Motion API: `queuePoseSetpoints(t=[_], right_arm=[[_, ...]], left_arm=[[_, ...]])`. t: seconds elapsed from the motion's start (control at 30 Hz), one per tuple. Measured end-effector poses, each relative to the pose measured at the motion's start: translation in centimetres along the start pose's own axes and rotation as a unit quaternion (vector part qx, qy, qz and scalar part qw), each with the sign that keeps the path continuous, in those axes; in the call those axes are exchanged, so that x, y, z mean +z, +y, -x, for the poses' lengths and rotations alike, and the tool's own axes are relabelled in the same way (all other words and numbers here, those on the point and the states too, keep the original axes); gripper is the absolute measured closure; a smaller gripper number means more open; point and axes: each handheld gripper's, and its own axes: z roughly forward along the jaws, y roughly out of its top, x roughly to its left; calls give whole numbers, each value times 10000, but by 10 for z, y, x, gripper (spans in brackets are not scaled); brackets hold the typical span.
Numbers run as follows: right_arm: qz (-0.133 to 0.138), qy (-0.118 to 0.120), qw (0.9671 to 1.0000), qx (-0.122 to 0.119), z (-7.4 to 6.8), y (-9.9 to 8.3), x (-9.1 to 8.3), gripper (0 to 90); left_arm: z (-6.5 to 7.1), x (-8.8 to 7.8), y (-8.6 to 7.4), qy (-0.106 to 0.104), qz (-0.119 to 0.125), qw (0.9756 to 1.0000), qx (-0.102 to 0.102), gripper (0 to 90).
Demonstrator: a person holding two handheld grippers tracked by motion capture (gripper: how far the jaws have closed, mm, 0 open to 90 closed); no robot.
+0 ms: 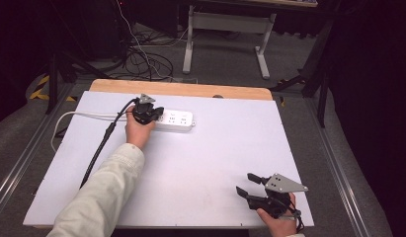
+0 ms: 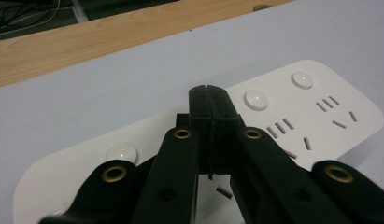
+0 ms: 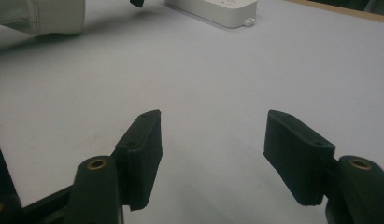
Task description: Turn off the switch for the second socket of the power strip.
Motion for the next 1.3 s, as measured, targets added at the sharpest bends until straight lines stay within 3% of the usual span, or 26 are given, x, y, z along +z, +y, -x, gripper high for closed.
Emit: queuePoseSetpoints(t=[0.33, 0.43, 0.83, 0.97, 1.3], right_arm=[[11, 8, 10000, 30, 1, 0, 0, 380], [-17, 5, 10000, 9, 1, -1, 1, 381], [-27, 31, 10000, 20, 2, -1, 1, 381], [-10, 45, 10000, 46, 2, -1, 1, 381], [-20, 54, 10000, 29, 2, -1, 2, 381]], left_arm=[[0, 1, -1, 61, 12, 9999, 131, 899], [-1, 1, -1, 196, -31, 9995, 230, 898], [-1, 4, -2, 155, 22, 9997, 178, 899], [0, 4, -1, 187, -1, 9995, 251, 899], [5, 4, 4, 289, -237, 9984, 428, 900]])
